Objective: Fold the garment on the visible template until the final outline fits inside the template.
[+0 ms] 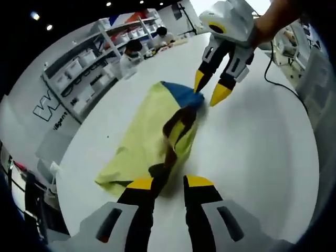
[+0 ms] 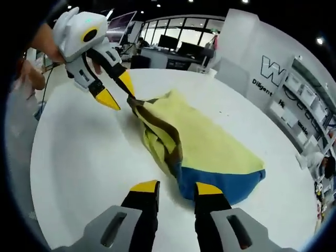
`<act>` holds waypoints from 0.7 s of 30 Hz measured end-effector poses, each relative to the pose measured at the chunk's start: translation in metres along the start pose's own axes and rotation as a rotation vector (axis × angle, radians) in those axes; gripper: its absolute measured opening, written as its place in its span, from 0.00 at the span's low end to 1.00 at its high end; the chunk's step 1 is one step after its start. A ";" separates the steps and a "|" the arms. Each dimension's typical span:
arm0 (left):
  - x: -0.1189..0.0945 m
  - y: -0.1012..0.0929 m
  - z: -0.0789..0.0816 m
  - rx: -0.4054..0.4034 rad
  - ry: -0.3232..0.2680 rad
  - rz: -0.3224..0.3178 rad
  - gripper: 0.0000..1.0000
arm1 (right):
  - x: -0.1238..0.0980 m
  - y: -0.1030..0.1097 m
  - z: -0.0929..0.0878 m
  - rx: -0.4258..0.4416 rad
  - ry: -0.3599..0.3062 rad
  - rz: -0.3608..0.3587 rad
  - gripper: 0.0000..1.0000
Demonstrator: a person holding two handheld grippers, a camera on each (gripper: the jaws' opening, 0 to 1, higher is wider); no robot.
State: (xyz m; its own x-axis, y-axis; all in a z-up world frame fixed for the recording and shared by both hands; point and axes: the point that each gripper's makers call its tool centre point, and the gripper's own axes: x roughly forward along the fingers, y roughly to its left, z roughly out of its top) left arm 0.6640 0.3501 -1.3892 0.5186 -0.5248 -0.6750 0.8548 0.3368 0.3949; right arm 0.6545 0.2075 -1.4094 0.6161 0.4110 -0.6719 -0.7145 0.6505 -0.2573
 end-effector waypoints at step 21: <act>0.006 -0.004 -0.012 -0.093 0.050 -0.058 0.05 | 0.015 0.004 -0.019 -0.017 0.086 0.062 0.00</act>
State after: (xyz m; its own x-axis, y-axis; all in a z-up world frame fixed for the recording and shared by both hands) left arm 0.6637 0.3549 -1.4023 0.4644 -0.5070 -0.7261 0.8767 0.3790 0.2961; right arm 0.6542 0.2038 -1.4338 0.5405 0.3934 -0.7437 -0.7562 0.6145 -0.2246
